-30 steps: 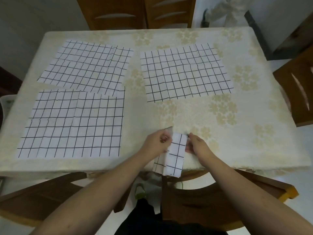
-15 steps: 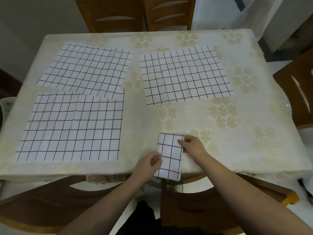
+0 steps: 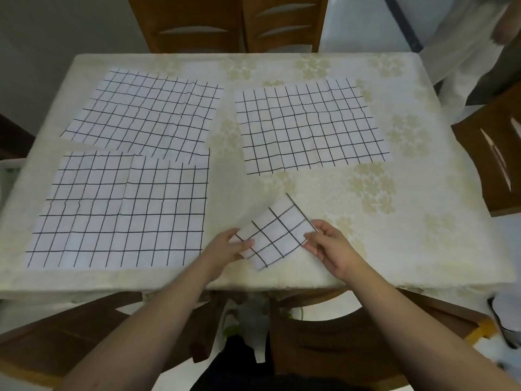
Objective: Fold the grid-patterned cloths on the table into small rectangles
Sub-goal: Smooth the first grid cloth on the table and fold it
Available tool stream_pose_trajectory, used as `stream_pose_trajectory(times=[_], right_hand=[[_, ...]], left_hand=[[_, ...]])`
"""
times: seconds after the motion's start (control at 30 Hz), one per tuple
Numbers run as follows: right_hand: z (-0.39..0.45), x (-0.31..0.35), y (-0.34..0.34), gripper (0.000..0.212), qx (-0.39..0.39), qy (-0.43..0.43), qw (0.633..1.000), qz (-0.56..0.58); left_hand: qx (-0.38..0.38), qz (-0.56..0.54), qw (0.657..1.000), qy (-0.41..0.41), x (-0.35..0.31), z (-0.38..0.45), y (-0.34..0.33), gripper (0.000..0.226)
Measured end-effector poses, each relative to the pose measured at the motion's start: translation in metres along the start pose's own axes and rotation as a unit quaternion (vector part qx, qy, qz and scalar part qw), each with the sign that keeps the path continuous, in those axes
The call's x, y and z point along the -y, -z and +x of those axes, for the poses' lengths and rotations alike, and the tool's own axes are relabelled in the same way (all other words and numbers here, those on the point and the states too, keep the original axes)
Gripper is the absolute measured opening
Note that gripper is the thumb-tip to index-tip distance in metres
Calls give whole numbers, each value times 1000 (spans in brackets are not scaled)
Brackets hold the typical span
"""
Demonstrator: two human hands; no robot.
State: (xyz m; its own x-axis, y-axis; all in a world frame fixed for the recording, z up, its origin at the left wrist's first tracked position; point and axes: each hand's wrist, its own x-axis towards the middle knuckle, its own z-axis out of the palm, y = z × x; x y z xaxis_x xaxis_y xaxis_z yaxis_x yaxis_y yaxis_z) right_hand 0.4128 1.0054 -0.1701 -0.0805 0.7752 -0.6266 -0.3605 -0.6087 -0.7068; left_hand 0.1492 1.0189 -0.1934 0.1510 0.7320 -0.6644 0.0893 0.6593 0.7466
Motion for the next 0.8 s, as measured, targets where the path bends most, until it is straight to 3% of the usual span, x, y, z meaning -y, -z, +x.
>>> stream_pose_trajectory(times=[0.13,0.23,0.33,0.43,0.53,0.6,0.67,0.8], right_hand=[[-12,-5,10,43,95,-25,989,-106],[-16,-11,7,49,162,-60,971,-163],[-19,-15,-8,35,82,-56,990,-103],[-13,-24,-16,32,-36,-3,992,-117],[-18,-29,-24,51,-95,34,986,-134],[-22,-33,-30,57,-115,71,979,-154],[-27,-34,-39,45,-143,113,965,-188],[-37,-38,-56,43,-186,164,931,-267]], left_hand=[[8,-62,998,-9,-21,3,6,31],[-5,-20,999,-32,-29,3,6,46],[-9,28,998,-54,-28,5,7,65],[-19,21,999,-33,-27,3,9,79],[-48,-8,999,-9,-32,-9,6,36],[-72,-36,997,6,-31,-13,5,19],[-78,-63,995,19,-28,-17,7,15],[-69,-85,994,20,-28,-29,14,13]])
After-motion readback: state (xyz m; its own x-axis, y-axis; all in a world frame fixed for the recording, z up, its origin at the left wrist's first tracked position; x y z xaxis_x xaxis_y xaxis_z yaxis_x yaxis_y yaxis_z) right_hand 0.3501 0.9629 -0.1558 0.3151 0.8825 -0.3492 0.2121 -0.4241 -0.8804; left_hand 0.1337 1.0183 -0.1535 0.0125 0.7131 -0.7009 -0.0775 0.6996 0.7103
